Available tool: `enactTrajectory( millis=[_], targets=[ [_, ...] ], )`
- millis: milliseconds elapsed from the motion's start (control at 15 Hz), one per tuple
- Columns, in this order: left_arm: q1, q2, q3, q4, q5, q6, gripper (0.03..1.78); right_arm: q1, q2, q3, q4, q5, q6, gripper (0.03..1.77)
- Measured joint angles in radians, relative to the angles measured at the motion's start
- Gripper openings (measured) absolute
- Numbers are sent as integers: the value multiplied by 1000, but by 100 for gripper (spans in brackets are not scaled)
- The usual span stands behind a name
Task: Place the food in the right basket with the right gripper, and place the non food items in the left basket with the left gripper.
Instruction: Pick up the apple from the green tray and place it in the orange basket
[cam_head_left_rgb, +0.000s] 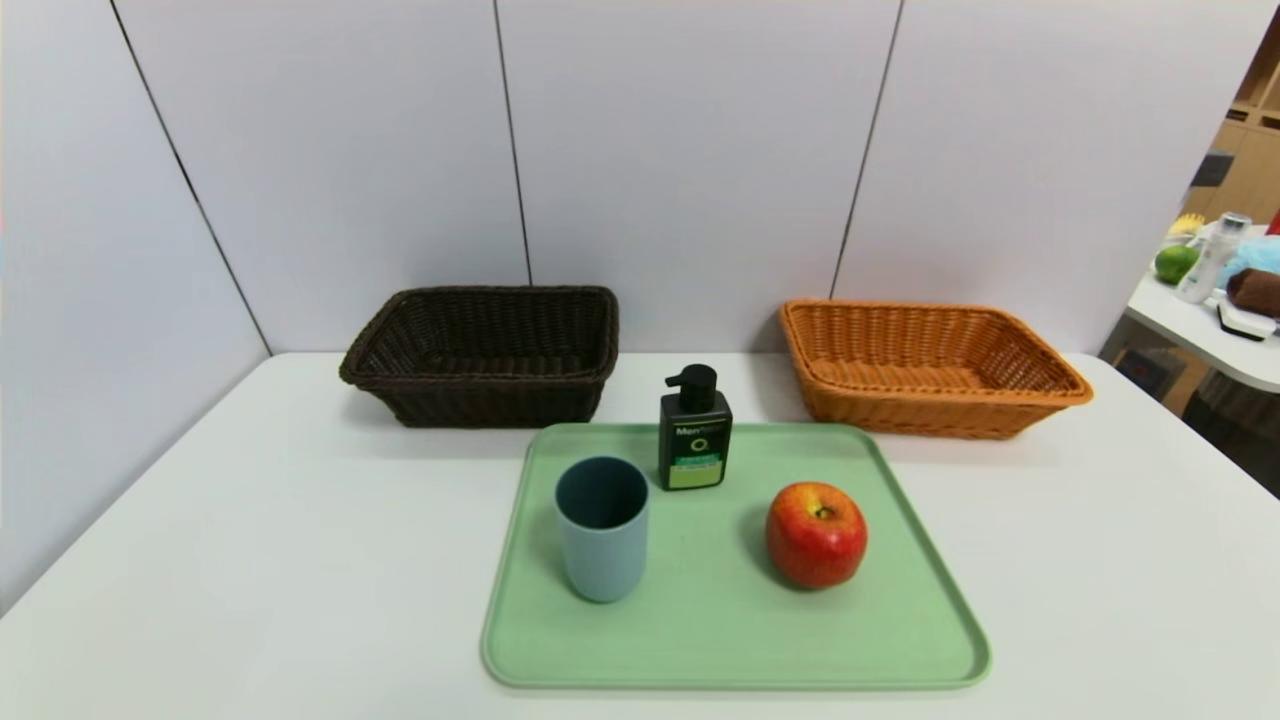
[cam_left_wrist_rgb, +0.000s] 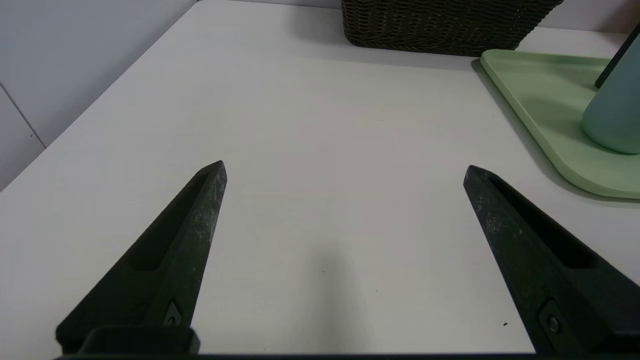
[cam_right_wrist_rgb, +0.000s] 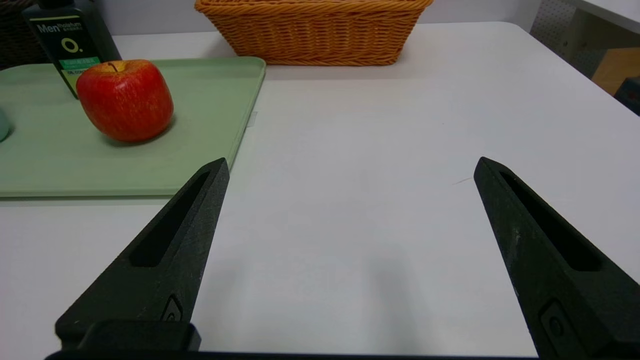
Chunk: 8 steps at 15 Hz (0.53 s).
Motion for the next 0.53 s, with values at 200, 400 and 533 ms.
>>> enactTrajectory(
  millis=[200, 400, 533],
  targets=[
    [0, 0, 0, 0, 0, 0, 169, 0, 0, 0, 0, 0, 0, 169],
    [0, 0, 0, 0, 0, 0, 169, 0, 0, 0, 0, 0, 0, 169],
    [0, 0, 0, 0, 0, 0, 169, 0, 0, 0, 0, 0, 0, 169]
  ],
)
